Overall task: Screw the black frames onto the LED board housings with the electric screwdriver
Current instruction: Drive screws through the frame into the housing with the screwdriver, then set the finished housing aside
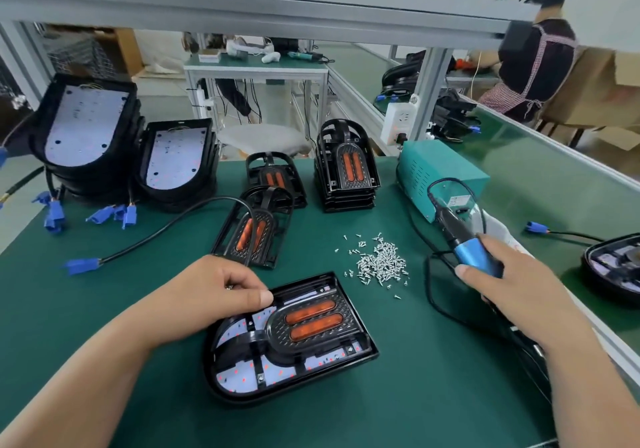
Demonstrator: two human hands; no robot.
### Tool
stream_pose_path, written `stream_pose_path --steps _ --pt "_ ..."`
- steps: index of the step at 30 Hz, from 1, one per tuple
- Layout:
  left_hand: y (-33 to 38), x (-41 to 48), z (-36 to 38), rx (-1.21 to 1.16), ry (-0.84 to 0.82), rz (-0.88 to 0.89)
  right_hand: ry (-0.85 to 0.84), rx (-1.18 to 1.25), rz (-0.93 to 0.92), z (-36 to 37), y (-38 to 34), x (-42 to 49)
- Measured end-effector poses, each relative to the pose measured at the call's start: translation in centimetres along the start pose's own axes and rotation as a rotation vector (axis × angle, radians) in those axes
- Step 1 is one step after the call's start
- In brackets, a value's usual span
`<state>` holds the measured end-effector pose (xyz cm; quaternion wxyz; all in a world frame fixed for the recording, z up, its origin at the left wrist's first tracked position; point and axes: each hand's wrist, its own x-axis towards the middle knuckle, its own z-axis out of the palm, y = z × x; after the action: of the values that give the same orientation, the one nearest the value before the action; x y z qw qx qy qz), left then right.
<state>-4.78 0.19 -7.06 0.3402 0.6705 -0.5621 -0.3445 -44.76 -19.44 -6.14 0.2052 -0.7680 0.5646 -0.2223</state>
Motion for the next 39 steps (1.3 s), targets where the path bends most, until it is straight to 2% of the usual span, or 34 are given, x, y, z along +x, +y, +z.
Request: stream_pose_path --steps 8,13,17,20,24,30,35,39 --pt "0.0 -0.2 -0.5 -0.064 0.028 -0.022 0.016 -0.358 -0.008 1.0 -0.1 0.9" --pt "-0.7 0.0 -1.4 -0.149 0.277 -0.107 0.025 -0.462 -0.004 1.5 0.0 1.0" --pt "-1.9 0.7 -1.4 -0.084 0.491 -0.168 -0.004 -0.473 -0.008 1.4 0.0 1.1" --pt "-2.1 1.0 -1.3 -0.023 0.546 -0.218 -0.016 -0.449 -0.002 1.3 -0.4 1.0" --pt "-1.6 1.0 -1.2 0.085 0.466 -0.241 0.05 -0.381 -0.042 1.0 -1.6 0.6" --pt "-0.8 1.3 -0.1 0.331 0.414 -0.25 0.116 -0.18 -0.318 1.7 -6.4 1.2" --pt "-0.6 1.3 0.3 0.313 0.417 -0.238 -0.079 0.103 -0.563 5.4 -13.0 2.6" --pt "-0.7 1.2 0.5 0.092 0.419 -0.149 -0.206 0.156 -0.701 8.8 -18.4 4.2"
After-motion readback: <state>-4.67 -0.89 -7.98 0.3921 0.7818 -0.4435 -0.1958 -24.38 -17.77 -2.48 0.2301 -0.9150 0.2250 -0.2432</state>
